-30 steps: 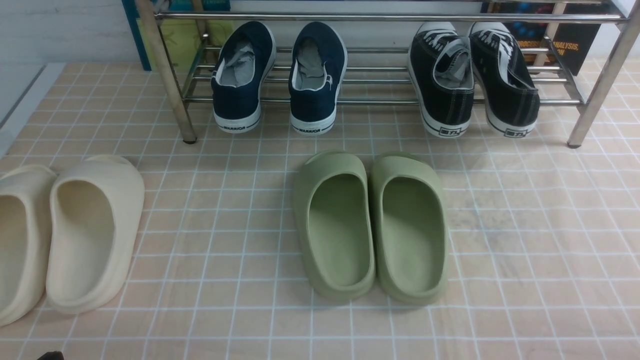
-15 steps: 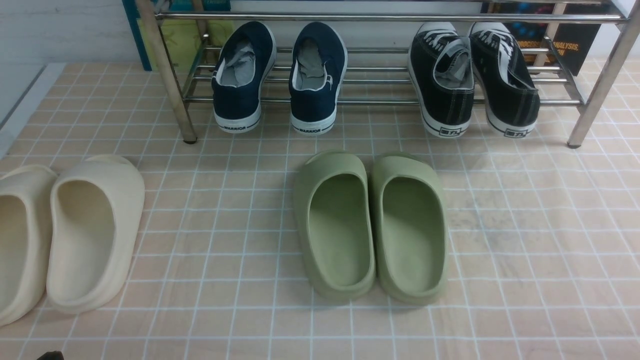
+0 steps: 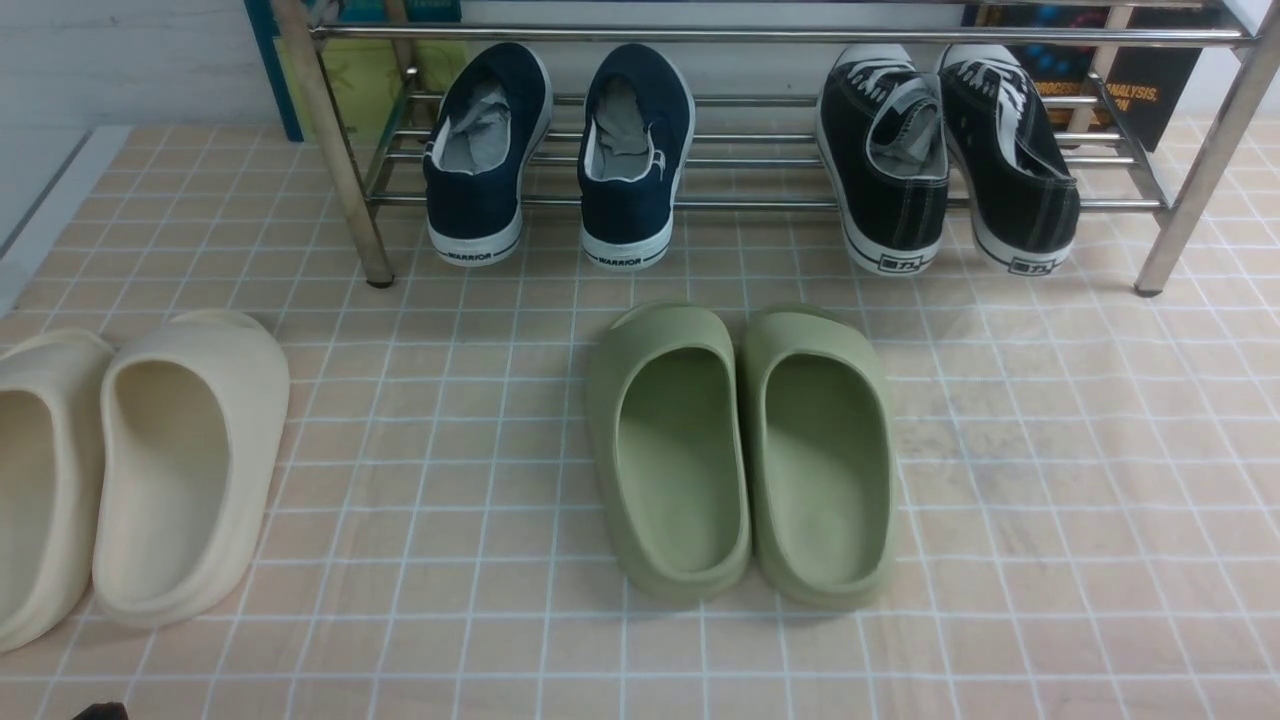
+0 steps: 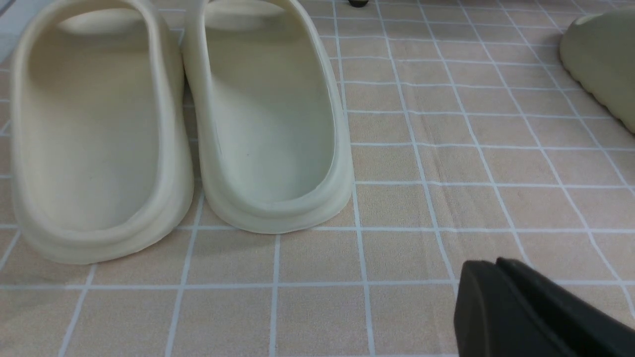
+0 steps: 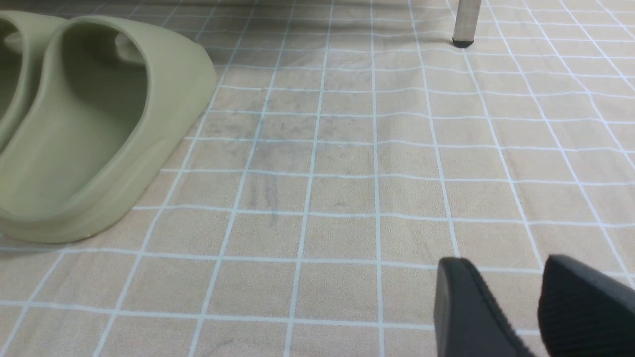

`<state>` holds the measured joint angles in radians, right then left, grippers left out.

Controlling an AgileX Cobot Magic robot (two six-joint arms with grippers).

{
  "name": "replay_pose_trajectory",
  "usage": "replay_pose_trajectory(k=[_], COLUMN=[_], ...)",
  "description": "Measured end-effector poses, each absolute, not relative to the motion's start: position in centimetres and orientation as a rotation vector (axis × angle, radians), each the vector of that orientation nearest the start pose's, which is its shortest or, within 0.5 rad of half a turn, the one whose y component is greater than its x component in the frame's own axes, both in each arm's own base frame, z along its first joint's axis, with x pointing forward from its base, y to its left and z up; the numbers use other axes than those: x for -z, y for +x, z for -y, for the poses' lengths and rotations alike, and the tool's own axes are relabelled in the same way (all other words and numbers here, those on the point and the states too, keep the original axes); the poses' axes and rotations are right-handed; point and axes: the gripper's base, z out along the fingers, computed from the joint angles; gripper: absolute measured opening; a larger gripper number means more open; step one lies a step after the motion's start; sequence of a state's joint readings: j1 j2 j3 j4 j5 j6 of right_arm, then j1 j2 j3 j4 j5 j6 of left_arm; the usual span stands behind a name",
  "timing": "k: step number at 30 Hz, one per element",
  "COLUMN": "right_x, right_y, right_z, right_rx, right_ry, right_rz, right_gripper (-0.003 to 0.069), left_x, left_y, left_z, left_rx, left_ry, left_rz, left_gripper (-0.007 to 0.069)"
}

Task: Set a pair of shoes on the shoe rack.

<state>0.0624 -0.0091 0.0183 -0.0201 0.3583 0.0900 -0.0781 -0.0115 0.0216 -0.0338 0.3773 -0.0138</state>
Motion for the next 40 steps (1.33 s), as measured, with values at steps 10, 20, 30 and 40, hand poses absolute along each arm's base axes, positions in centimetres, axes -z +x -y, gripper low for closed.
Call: replay_pose_trajectory(k=[10,20,30,40], right_x=[-17.53,-17.53,-17.53,-17.53], right_y=[5.29,5.29,5.29,5.29], right_z=[-0.27,-0.27,-0.27,-0.27], right_rx=[-0.087,-0.087,-0.087,-0.087], right_ry=[0.013,0.013,0.013,0.013], right_rz=[-1.852,-1.852,-1.852,-1.852], right_gripper=[0.0240,0.0240,0.0240,0.0240], left_x=[-17.26,-17.26,-17.26,-17.26], left_y=[5.21,5.21,5.21,5.21], left_z=[0.52,0.52,0.52,0.52], left_rx=[0.097,0.097,0.097,0.097], left_ry=[0.039,0.039,0.039,0.039], left_rz=[-1.871,-1.871,-1.871,-1.871], left_gripper=[0.0041,0.0041,0.0044,0.0054])
